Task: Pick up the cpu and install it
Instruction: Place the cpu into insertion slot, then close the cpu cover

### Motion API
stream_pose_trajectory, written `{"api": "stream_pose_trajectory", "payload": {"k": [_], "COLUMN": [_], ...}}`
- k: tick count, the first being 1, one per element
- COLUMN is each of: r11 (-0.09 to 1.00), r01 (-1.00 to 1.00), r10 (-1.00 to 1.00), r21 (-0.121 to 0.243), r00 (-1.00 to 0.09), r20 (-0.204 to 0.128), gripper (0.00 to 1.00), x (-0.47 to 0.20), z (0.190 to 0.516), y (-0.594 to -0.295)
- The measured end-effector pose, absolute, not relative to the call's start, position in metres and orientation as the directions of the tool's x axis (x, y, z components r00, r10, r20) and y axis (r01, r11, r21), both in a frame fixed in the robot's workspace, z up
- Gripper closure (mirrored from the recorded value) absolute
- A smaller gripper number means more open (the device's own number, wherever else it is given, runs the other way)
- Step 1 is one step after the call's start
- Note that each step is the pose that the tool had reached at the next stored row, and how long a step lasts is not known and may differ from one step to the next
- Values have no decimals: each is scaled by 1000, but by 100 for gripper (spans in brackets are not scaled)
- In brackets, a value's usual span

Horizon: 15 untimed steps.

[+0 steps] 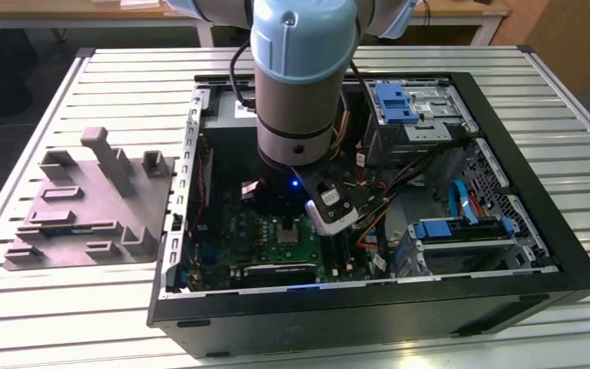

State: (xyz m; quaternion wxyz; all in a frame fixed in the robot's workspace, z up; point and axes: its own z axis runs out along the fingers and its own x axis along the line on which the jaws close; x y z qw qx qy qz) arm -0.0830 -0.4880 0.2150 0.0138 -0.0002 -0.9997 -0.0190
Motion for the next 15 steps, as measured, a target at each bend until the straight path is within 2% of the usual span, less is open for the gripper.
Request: {"api": "stream_pose_trajectory", "payload": {"k": [15], "r11": [999], "r01": [1], "r10": [0], "r21": [38], "r00": [-1000], "r20": [28], "gripper": [89], "x": [-83], "z": [216], "y": [-488]}}
